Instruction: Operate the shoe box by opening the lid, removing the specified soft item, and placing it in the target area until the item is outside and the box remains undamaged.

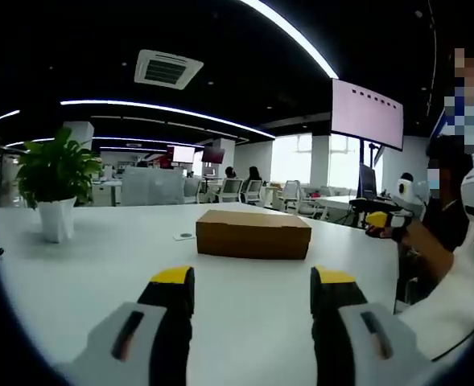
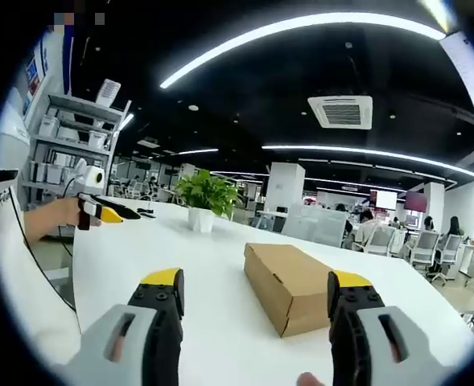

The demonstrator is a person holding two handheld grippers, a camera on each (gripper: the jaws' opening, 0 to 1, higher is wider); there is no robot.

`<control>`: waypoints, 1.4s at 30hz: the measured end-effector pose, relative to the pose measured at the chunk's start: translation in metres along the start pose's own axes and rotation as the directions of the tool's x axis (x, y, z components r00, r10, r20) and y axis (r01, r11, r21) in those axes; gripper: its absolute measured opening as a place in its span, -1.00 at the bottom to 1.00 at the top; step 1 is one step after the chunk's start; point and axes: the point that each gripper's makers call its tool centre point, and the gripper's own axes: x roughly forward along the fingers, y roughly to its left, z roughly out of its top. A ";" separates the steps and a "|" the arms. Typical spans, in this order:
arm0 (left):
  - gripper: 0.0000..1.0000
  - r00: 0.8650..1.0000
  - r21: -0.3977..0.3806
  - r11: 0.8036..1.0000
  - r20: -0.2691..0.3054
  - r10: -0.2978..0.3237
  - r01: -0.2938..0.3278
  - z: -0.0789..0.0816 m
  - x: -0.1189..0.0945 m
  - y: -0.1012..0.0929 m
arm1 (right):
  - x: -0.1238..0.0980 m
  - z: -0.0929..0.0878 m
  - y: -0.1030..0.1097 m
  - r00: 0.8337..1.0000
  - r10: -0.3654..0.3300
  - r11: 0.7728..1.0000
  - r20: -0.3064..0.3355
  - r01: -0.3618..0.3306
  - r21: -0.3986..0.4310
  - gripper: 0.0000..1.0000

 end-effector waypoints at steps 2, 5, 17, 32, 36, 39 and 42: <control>0.21 1.000 0.011 1.000 0.001 0.008 -0.008 0.001 0.000 0.001 | 0.000 0.000 0.000 1.000 0.002 1.000 0.001 -0.002 0.007 0.51; 0.26 1.000 0.013 1.000 -0.001 0.010 -0.010 0.000 0.000 0.002 | 0.000 0.000 0.000 1.000 -0.002 1.000 0.004 0.002 0.006 0.51; 0.22 1.000 0.044 0.999 -0.008 -0.020 0.021 0.002 0.011 -0.002 | 0.002 -0.004 0.001 1.000 0.017 0.999 -0.001 -0.017 0.034 0.46; 0.26 1.000 0.042 0.999 -0.019 0.012 -0.011 -0.002 0.010 0.005 | -0.003 0.000 -0.014 0.999 -0.041 0.999 0.022 0.040 0.021 0.50; 0.26 1.000 0.048 0.999 -0.016 0.009 -0.008 -0.001 0.010 0.005 | -0.003 -0.001 -0.014 0.999 -0.039 0.999 0.022 0.038 0.023 0.48; 0.23 1.000 0.043 0.999 -0.017 0.002 -0.001 -0.001 0.011 0.006 | -0.004 0.000 -0.013 0.999 -0.035 0.999 0.025 0.034 0.022 0.47; 0.24 1.000 0.034 0.999 -0.017 -0.005 0.005 -0.002 0.016 0.006 | -0.004 0.000 -0.014 0.999 -0.036 0.999 0.027 0.035 0.024 0.47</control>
